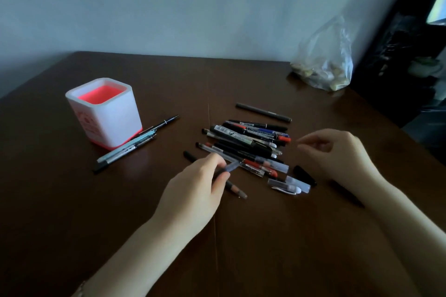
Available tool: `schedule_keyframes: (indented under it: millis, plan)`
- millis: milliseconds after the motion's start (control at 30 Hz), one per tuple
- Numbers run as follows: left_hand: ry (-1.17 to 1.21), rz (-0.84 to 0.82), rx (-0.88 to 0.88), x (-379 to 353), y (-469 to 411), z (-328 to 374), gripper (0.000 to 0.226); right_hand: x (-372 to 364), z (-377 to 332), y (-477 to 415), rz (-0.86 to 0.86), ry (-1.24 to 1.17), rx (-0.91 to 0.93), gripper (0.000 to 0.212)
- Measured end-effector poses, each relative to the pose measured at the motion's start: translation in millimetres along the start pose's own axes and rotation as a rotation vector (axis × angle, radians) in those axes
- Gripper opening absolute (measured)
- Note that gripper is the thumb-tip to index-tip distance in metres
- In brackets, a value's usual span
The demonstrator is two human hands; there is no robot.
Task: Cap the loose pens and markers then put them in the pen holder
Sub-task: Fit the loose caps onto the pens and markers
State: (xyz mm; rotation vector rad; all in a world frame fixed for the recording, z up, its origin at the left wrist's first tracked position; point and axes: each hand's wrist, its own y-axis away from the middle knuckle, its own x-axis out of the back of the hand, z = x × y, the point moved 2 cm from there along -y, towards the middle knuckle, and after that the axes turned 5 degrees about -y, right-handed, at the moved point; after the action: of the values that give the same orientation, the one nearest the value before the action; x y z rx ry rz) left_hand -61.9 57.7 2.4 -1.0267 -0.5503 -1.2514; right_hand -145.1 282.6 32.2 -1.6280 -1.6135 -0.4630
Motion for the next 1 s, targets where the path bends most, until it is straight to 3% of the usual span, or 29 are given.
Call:
schedule_keyframes:
  millis: [167, 300, 467, 533, 633, 800, 1000]
  plan:
    - [0.029, 0.008, -0.014, -6, 1, 1, 0.014, -4, 15, 29, -0.289, 0.255, 0.008, 0.017]
    - [0.032, 0.025, -0.005, -7, 0, -2, 0.014, -16, 17, 38, -0.291, 0.339, 0.031, 0.024]
    - [0.057, 0.037, 0.004, -7, -1, -5, 0.015, -13, 14, 33, -0.316, 0.376, 0.02, 0.015]
    - [0.091, 0.035, 0.011, -7, -1, -5, 0.015, -9, 9, 30, -0.24, 0.242, 0.011, 0.009]
    - [0.163, 0.021, 0.037, -8, -2, -5, 0.015, -9, -9, 24, -0.049, -0.2, 0.002, 0.012]
    - [0.266, 0.02, 0.09, -6, -4, -8, 0.01, -41, -44, 14, -0.109, -0.714, 0.02, 0.029]
    - [0.366, 0.041, 0.133, -6, -6, -14, 0.008, -71, -42, 23, 0.032, -1.066, -0.197, 0.028]
